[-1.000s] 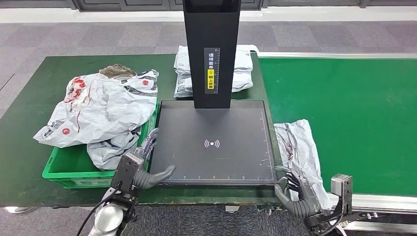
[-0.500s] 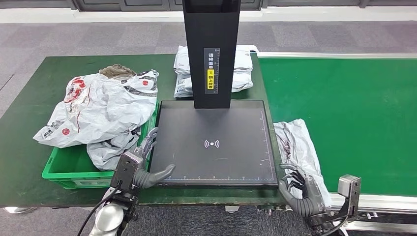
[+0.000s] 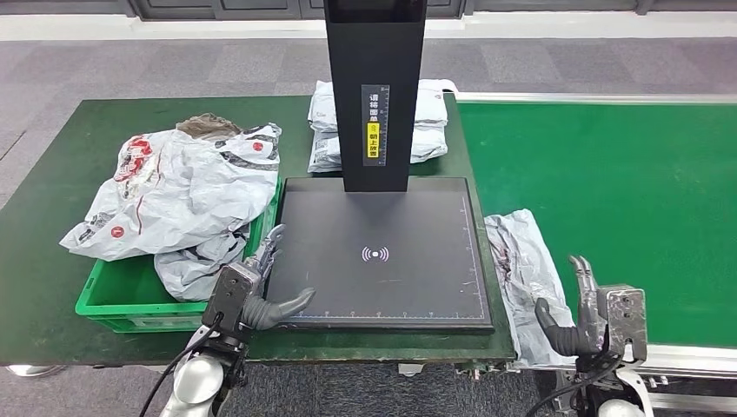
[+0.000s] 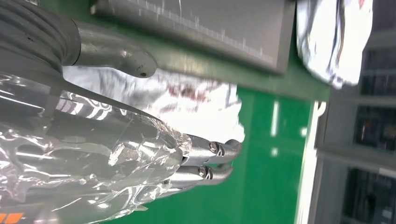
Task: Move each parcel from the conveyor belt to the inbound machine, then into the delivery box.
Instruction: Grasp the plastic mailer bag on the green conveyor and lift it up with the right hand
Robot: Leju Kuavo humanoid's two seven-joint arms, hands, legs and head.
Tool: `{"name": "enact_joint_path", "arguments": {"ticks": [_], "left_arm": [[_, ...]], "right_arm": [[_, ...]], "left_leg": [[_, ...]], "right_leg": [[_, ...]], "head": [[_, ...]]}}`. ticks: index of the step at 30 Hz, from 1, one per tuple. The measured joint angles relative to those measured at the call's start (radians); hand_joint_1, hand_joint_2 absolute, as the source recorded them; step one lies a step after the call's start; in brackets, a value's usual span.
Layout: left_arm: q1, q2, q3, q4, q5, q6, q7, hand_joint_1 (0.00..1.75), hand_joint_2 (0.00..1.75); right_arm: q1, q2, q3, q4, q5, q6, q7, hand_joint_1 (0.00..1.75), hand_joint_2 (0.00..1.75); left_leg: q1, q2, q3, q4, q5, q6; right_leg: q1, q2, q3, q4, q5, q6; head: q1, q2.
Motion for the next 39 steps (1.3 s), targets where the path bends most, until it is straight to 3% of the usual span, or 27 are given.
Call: {"name": "enact_joint_path", "arguments": {"ticks": [12,16,21,25,32,38,39], "left_arm": [[-0.017,-0.002,0.008,0.028,-0.012,-0.015,0.0,0.0,1.75],[-0.023,-0.003,0.009,0.042,-0.012,-0.015,-0.001,0.0,1.75],[-0.027,-0.004,0.009,0.054,-0.012,-0.015,-0.001,0.0,1.75],[-0.03,-0.004,0.009,0.063,-0.013,-0.017,-0.001,0.0,1.75],[-0.033,-0.004,0.009,0.066,-0.013,-0.019,-0.001,0.0,1.75],[-0.053,-0.006,0.008,0.096,-0.013,-0.032,0.001,0.0,1.75],[-0.055,-0.007,0.008,0.098,-0.013,-0.033,0.002,0.0,1.75]], "right_arm": [[0.001,0.0,-0.094,0.006,-0.006,-0.017,0.003,0.0,1.75],[-0.027,-0.002,-0.143,0.064,0.002,-0.013,0.013,0.0,1.75],[-0.068,-0.02,-0.174,0.18,0.102,-0.04,0.041,0.0,1.75],[-0.089,-0.036,-0.177,0.26,0.179,-0.012,0.071,0.0,0.0],[-0.095,-0.041,-0.177,0.289,0.209,0.008,0.081,0.0,0.0],[-0.135,-0.045,-0.177,0.442,0.279,0.063,0.085,0.0,0.0],[-0.142,-0.045,-0.177,0.457,0.287,0.067,0.084,0.0,0.44]], "left_leg": [[0.0,0.0,0.0,0.0,-0.001,0.001],[0.0,0.0,0.0,0.0,0.0,0.001],[-0.001,0.0,0.0,0.0,0.0,0.001],[-0.001,0.0,0.0,0.0,0.0,0.001],[-0.001,0.0,0.0,0.0,0.0,0.001],[-0.001,0.0,0.0,0.0,0.0,0.001],[-0.001,0.0,0.0,0.0,0.0,0.001]], "right_leg": [[0.0,0.0,0.0,0.0,0.0,0.0],[0.0,0.0,0.0,0.0,0.0,0.0],[-0.001,0.0,0.0,0.0,0.0,0.0],[-0.001,0.0,0.0,0.0,0.0,0.0],[-0.001,0.0,0.0,0.0,0.0,0.0],[-0.001,0.0,0.0,0.0,0.0,0.0],[-0.001,0.0,0.0,0.0,0.0,0.0]], "head": [[0.0,0.0],[0.0,0.0],[0.0,0.0],[0.0,0.0],[0.0,0.0],[0.0,0.0],[0.0,0.0]]}}
